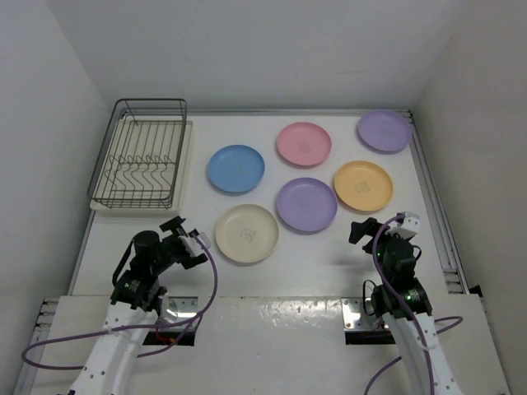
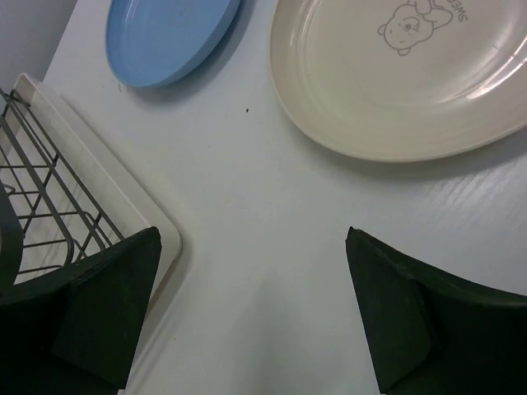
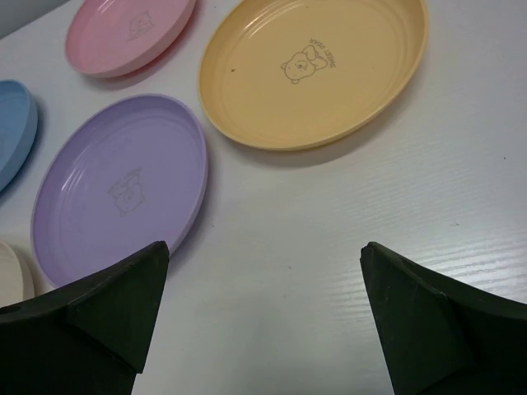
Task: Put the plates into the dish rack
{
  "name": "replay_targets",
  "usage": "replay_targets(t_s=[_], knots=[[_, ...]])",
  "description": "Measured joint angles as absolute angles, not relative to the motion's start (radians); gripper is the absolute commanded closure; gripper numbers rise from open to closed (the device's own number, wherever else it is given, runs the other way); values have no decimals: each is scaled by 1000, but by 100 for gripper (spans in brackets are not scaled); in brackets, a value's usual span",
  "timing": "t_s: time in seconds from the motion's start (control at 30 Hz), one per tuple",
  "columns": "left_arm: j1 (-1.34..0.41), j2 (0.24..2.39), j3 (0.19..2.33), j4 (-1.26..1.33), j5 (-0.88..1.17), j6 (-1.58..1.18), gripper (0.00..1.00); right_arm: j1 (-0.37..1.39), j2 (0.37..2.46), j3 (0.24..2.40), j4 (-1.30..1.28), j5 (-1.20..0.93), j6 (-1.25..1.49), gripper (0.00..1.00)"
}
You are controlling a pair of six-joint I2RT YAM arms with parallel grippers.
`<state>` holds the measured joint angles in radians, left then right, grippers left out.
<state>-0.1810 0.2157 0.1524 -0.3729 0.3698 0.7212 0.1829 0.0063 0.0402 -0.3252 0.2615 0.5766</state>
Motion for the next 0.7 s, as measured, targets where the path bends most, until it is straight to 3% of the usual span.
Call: replay_targets(t_s=[0.33,0.5,0.7], knots=[[-181,311,197,-414,482,746,0,185,35,40,-323,262,580,0],[-262,625,513,-473,550,640,3,185,70,40,-311,260,579,0],[-472,976,870,-587,342,603,0,185,300,40,-229,249,572,0]])
